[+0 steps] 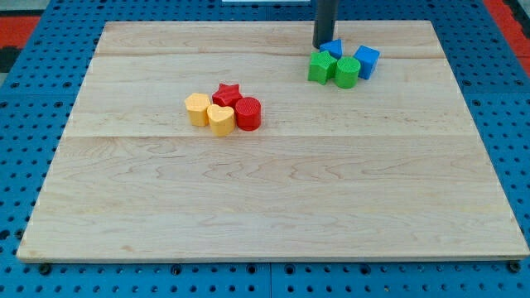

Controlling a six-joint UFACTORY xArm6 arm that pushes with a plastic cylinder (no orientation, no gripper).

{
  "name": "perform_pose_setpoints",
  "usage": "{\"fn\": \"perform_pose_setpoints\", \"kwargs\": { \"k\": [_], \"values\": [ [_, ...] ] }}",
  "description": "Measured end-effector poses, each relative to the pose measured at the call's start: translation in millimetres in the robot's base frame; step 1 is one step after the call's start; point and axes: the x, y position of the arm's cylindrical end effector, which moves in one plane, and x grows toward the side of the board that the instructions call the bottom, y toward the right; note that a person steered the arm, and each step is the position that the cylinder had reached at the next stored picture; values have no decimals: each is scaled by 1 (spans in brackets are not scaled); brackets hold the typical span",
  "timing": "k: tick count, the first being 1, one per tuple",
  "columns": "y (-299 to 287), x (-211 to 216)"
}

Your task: Push the red circle into the group of blocks

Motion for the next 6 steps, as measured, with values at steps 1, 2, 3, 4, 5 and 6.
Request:
{"fn": "perform_pose_setpoints", "kwargs": {
  "k": [1,2,3,4,5,6],
  "values": [
    [-2,1],
    [-56,-19],
    [-138,-12],
    [-124,86],
    [-44,151],
    [-93,218]
  ]
}}
